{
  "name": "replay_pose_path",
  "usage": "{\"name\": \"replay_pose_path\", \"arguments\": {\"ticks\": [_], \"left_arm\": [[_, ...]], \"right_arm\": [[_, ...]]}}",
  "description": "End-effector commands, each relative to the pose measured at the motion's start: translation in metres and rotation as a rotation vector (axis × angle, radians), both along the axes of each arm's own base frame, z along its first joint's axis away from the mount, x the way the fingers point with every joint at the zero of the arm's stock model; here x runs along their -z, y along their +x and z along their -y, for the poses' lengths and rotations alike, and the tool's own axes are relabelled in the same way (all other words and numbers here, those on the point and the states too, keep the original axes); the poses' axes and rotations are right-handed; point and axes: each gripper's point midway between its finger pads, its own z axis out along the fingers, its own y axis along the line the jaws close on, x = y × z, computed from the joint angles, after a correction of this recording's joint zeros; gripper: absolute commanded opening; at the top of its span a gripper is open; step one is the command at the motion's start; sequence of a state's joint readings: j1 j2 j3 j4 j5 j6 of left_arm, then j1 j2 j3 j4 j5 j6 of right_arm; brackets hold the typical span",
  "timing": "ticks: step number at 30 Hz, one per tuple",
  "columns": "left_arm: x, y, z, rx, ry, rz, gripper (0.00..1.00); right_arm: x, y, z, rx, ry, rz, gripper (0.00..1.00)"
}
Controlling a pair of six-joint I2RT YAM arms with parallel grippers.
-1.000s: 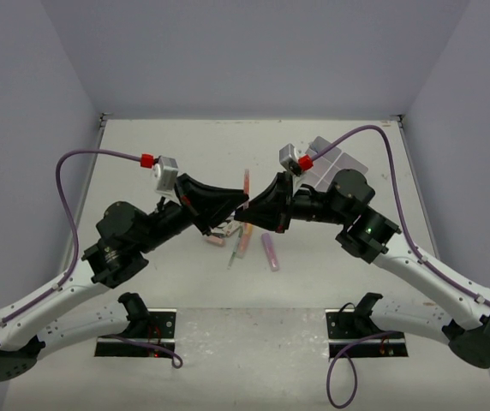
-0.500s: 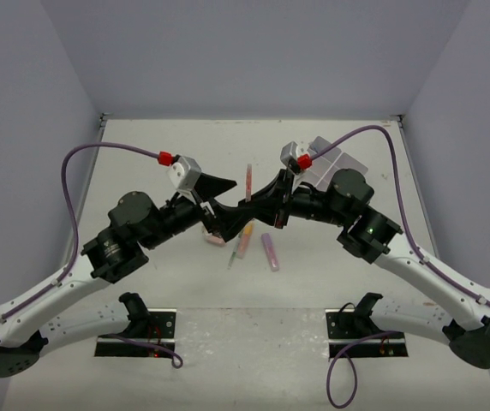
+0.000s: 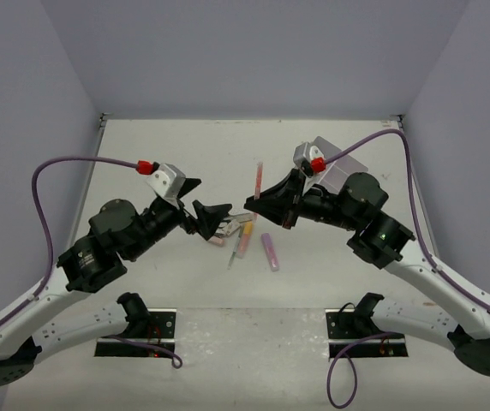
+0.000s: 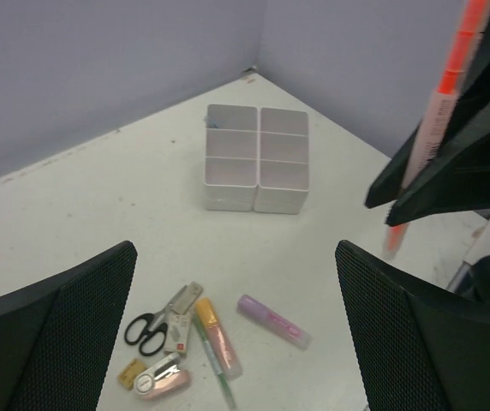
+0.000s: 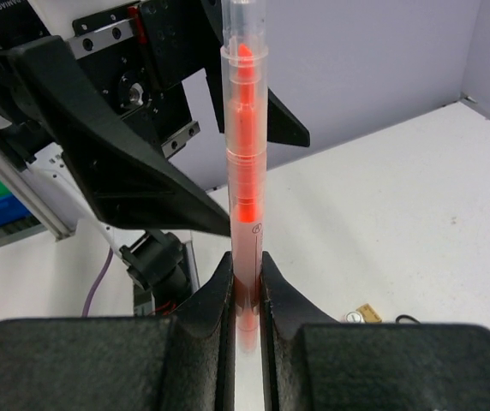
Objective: Sort the stationery into containers
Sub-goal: Close the pen cap on the pen.
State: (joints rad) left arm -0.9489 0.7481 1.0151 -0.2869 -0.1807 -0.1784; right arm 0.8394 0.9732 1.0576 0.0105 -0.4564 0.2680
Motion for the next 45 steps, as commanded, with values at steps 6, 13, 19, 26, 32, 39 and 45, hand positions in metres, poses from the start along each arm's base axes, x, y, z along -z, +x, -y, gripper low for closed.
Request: {"name": "replay_pose_path", "arguments": {"ticks": [6, 13, 19, 26, 32, 39, 45], "left_arm": [[0.060, 0.047, -0.046, -0.359, 0.160, 0.009, 1.00], [0.055, 0.060, -0.071, -0.516, 0.063, -0.017, 1.00], [0.073, 0.065, -0.083, -0.552, 0.144, -0.009, 1.00], [0.080, 0.064, -0.084, -0.539, 0.190, -0.006, 1.00], [0.079, 0.063, -0.085, -0.525, 0.189, 0.009, 1.00], [0.085, 0.066, -0.086, -0.529, 0.212, 0.005, 1.00], [0.101, 0.070, -0.075, -0.495, 0.240, -0.032, 1.00]], "right_arm": [[-0.018, -0.001, 0.009, 0.031, 0.030, 0.054, 0.00], [0.001, 0.008, 0.000, 0.037, -0.003, 0.026, 0.00], [0.000, 0.007, 0.000, 0.032, -0.002, 0.027, 0.00], [0.002, 0.011, 0.003, 0.061, -0.003, 0.036, 0.00], [0.004, 0.012, 0.001, 0.057, -0.029, 0.018, 0.00], [-0.007, 0.005, 0.002, 0.030, 0.000, 0.048, 0.00], [-0.012, 0.003, 0.007, 0.043, 0.022, 0.055, 0.00]]}}
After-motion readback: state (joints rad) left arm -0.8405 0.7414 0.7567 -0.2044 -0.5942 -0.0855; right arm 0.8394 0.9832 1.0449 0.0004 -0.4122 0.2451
